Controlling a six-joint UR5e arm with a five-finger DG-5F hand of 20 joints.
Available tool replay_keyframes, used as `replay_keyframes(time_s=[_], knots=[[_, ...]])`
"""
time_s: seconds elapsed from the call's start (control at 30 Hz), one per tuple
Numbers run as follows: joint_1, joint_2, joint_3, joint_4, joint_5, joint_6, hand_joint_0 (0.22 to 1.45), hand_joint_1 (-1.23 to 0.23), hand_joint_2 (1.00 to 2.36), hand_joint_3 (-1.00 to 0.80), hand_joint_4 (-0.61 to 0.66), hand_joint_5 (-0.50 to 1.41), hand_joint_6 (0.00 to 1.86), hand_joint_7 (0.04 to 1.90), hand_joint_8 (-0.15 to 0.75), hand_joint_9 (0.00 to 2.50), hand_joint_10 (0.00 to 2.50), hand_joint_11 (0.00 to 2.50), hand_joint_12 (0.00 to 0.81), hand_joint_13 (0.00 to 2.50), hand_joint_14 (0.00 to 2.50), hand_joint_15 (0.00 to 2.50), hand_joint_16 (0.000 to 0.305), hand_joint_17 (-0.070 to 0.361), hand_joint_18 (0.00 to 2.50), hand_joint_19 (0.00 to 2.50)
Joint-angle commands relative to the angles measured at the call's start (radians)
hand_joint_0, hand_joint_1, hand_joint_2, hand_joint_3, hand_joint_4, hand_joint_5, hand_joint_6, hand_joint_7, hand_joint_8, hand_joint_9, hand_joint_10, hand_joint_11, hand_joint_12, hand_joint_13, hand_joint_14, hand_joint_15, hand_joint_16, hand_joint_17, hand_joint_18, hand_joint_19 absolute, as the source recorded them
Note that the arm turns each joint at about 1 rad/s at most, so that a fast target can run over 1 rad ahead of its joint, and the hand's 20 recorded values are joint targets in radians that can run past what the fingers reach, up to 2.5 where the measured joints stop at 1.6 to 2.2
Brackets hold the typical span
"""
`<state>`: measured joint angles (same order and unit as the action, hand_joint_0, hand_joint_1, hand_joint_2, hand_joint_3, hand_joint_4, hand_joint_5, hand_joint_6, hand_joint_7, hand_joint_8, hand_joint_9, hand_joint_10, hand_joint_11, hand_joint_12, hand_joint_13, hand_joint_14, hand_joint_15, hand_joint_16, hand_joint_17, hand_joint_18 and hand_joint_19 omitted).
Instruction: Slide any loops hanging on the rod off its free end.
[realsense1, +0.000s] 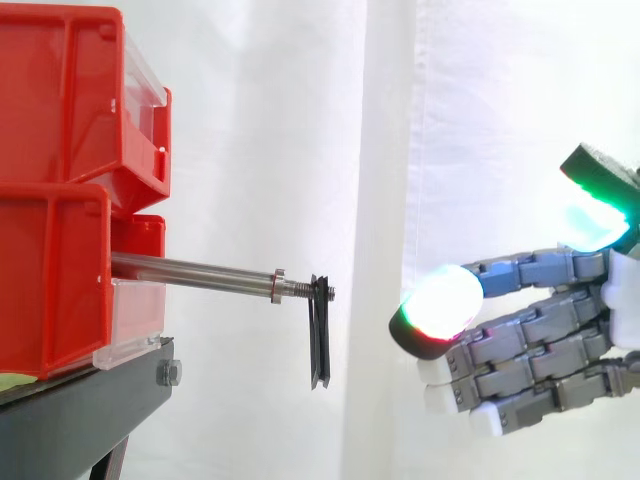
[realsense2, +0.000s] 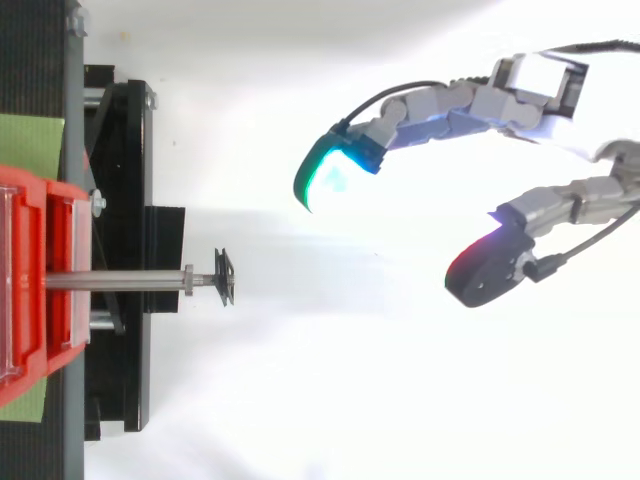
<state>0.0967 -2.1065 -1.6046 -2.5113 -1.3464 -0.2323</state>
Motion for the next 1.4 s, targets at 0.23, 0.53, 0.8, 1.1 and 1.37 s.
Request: replay_keyframes(time_s=[0.23,0.53,0.8,1.1,1.37], knots=[[0.014,-0.087,0.0,0.072,0.049,0.001,0.51,-0.63,1.0,-0.46,0.18,-0.2,0.5,0.77,0.26,0.5,0.01,0.17,0.333,0.41,0.0,0.1,0.047,0.106,0.4,0.21],[0.023,-0.135,0.0,0.224,0.079,-0.005,0.52,-0.7,1.0,-0.47,0.19,-0.2,0.5,0.79,0.258,0.49,0.01,0.18,0.332,0.42,0.01,0.11,0.047,0.106,0.41,0.21],[0.035,-0.135,0.0,0.23,0.113,-0.05,0.55,-0.88,1.0,-0.5,0.2,-0.2,0.5,0.92,0.242,0.46,0.01,0.22,0.324,0.41,0.0,0.11,0.046,0.103,0.41,0.21],[0.046,-0.175,0.021,0.269,0.128,-0.127,0.54,-0.93,1.0,-0.5,0.21,-0.2,0.5,0.95,0.243,0.46,0.01,0.25,0.326,0.41,0.0,0.11,0.047,0.105,0.42,0.21],[0.029,-0.291,0.178,0.232,0.09,-0.102,0.51,-0.85,1.0,-0.5,0.23,-0.19,0.5,0.94,0.254,0.47,0.01,0.24,0.333,0.41,0.0,0.12,0.049,0.109,0.43,0.22]])
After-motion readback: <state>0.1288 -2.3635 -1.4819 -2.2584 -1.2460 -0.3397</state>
